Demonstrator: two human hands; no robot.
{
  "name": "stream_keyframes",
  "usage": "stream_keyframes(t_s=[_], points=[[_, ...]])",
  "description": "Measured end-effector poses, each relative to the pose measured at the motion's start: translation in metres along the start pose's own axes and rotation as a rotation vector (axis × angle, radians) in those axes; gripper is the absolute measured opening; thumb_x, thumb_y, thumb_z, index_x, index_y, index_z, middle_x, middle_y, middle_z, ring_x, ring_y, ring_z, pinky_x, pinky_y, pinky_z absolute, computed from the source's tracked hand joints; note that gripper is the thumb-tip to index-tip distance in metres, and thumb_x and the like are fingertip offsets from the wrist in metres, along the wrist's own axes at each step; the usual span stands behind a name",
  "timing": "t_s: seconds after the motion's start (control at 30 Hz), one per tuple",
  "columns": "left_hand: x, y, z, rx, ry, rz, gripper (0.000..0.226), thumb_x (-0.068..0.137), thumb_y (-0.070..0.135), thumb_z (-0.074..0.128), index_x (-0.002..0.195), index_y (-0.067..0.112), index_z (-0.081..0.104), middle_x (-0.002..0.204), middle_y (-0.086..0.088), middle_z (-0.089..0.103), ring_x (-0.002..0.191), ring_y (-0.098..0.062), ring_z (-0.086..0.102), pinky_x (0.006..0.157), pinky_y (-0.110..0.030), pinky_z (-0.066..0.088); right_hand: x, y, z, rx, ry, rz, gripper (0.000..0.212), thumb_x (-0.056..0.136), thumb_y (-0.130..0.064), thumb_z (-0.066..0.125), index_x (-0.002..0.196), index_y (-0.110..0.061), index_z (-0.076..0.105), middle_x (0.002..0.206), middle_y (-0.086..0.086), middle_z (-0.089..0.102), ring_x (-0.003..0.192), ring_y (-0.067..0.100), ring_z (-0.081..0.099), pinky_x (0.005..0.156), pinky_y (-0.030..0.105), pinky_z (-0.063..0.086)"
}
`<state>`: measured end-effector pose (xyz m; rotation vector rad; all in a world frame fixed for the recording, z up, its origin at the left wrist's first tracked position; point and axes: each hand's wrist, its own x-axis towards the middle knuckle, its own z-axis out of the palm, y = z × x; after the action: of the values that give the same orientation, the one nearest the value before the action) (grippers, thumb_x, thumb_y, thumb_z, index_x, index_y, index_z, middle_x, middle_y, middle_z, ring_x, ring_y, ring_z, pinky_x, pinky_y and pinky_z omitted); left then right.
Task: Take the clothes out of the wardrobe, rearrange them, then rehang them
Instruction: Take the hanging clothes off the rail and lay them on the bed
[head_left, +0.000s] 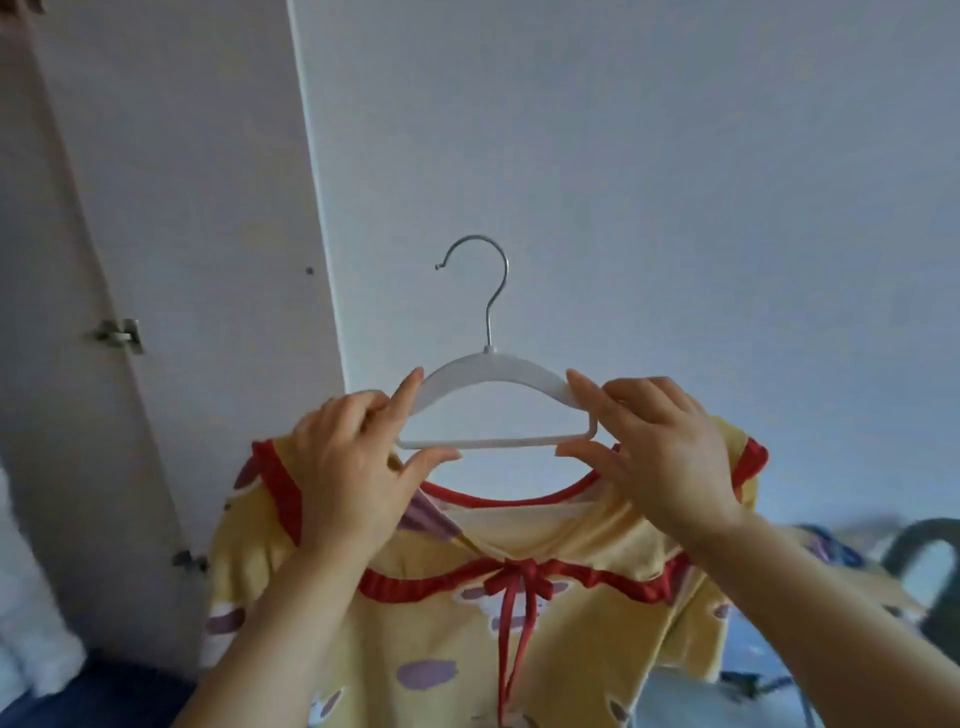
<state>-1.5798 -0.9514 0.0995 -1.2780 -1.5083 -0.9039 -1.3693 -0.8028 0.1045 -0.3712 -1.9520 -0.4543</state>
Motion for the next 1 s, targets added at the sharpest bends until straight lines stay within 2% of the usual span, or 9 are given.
stream_keyframes(t_s=[0.17,0.27,0.33,0.43,0.53,0.63,0.77,0.87,1.0], points=[[0.009,0.116,0.047,-0.226,-0.083,0.074,0.067,0.072,0.060,0.055,0.125,0.020,0.053,0.084,-0.007,0.063,0.073,-0.023,0.054,0.066,-0.039,0.048,-0.063,0.063,-0.105,-0.279,-0.119,0.148,0.053,0.076,-0.055,0.057,0.113,-0.018,0.068,0.090,0.004,0.069,0.075,0.024,0.064,0.057,0.029,0.052],[0.014,0.197,0.066,-0.351,-0.145,0.109,0.070,0.074,0.062,0.050,0.124,0.014,0.059,0.084,-0.008,0.065,0.072,-0.025,0.056,0.065,-0.039,0.048,-0.101,0.098,-0.169,-0.402,-0.145,0.238,0.050,0.071,-0.046,0.061,0.113,-0.020,0.068,0.092,0.003,0.070,0.077,0.024,0.065,0.057,0.030,0.053],[0.013,0.252,0.077,-0.447,-0.170,0.141,0.069,0.074,0.062,0.051,0.124,0.014,0.059,0.084,-0.008,0.065,0.073,-0.025,0.057,0.065,-0.039,0.049,-0.128,0.119,-0.212,-0.478,-0.158,0.296,0.049,0.073,-0.049,0.063,0.113,-0.021,0.068,0.092,0.002,0.070,0.077,0.023,0.065,0.056,0.030,0.053],[0.008,0.338,0.092,-0.585,-0.157,0.193,0.070,0.073,0.059,0.061,0.126,0.013,0.056,0.084,-0.009,0.063,0.074,-0.025,0.056,0.065,-0.037,0.048,-0.170,0.151,-0.277,-0.600,-0.163,0.338,0.049,0.073,-0.051,0.063,0.112,-0.020,0.069,0.091,0.003,0.070,0.075,0.023,0.065,0.054,0.030,0.053],[0.004,0.428,0.103,-0.726,-0.132,0.246,0.067,0.080,0.060,0.050,0.132,0.017,0.047,0.083,-0.008,0.062,0.076,-0.020,0.051,0.066,-0.032,0.045,-0.213,0.182,-0.344,-0.678,-0.163,0.368,0.050,0.077,-0.053,0.052,0.111,-0.020,0.069,0.091,0.003,0.070,0.075,0.022,0.066,0.053,0.031,0.055],[-0.004,0.510,0.112,-0.865,-0.142,0.305,0.065,0.083,0.058,0.044,0.136,0.021,0.039,0.085,-0.008,0.063,0.076,-0.021,0.054,0.066,-0.036,0.052,-0.255,0.207,-0.405,-0.764,-0.181,0.409,0.050,0.077,-0.053,0.052,0.112,-0.022,0.068,0.092,0.002,0.070,0.076,0.021,0.066,0.053,0.030,0.054],[-0.016,0.609,0.120,-1.036,-0.189,0.364,0.065,0.084,0.058,0.045,0.138,0.024,0.035,0.085,-0.007,0.064,0.075,-0.023,0.056,0.067,-0.042,0.052,-0.304,0.233,-0.473,-0.904,-0.220,0.455,0.052,0.078,-0.055,0.052,0.113,-0.021,0.067,0.089,0.002,0.069,0.074,0.019,0.065,0.053,0.027,0.052],[-0.024,0.674,0.123,-1.104,-0.236,0.379,0.062,0.087,0.064,0.035,0.134,0.024,0.040,0.087,-0.006,0.063,0.081,-0.020,0.053,0.073,-0.041,0.047,-0.335,0.251,-0.513,-0.984,-0.227,0.495,0.052,0.077,-0.055,0.054,0.113,-0.021,0.068,0.087,0.002,0.068,0.073,0.019,0.064,0.053,0.028,0.053],[-0.032,0.751,0.137,-1.210,-0.277,0.411,0.062,0.085,0.067,0.033,0.132,0.027,0.041,0.087,-0.004,0.061,0.083,-0.014,0.045,0.078,-0.038,0.042,-0.372,0.276,-0.551,-1.099,-0.252,0.539,0.052,0.077,-0.054,0.054,0.112,-0.019,0.068,0.085,0.003,0.067,0.071,0.021,0.064,0.053,0.027,0.051]])
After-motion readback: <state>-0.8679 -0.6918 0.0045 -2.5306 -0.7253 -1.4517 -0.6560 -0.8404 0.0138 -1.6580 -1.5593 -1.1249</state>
